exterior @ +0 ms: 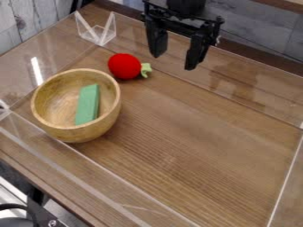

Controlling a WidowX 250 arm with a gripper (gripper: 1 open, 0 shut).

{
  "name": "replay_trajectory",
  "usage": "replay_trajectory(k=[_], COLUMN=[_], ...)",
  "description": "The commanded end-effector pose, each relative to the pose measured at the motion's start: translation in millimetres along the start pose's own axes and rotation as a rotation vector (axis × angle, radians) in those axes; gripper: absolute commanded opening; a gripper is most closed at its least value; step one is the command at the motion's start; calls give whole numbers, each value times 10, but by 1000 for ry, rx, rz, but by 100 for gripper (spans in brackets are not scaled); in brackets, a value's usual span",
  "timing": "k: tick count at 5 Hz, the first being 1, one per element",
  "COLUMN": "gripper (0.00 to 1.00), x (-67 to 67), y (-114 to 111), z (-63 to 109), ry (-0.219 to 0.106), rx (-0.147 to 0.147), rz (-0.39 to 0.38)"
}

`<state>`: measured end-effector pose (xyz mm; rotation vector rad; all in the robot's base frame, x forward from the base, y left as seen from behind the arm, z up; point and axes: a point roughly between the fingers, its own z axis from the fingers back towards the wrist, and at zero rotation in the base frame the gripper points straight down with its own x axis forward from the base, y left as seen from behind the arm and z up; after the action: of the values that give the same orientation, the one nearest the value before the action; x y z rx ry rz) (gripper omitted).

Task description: Remove the green stick from the brown bowl and put it on the table

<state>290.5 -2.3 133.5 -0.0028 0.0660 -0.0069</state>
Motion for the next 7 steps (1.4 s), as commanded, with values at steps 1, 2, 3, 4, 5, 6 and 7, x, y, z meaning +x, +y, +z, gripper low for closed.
replay_trajectory(k=[1,2,3,4,5,6,7], gripper=[100,100,100,100,100,100,100], x=[-94,-300,-503,-589,-599,-474,-359], y=[-27,290,679,913,1018,1121,1218], z=[-76,-139,-156,-284,-432,-482,-510], ry=[26,28,-5,-18,-24,-29,-31], rx=[-8,-8,-13,-20,-28,-39,-45], rz=[128,199,224,266,323,418,502])
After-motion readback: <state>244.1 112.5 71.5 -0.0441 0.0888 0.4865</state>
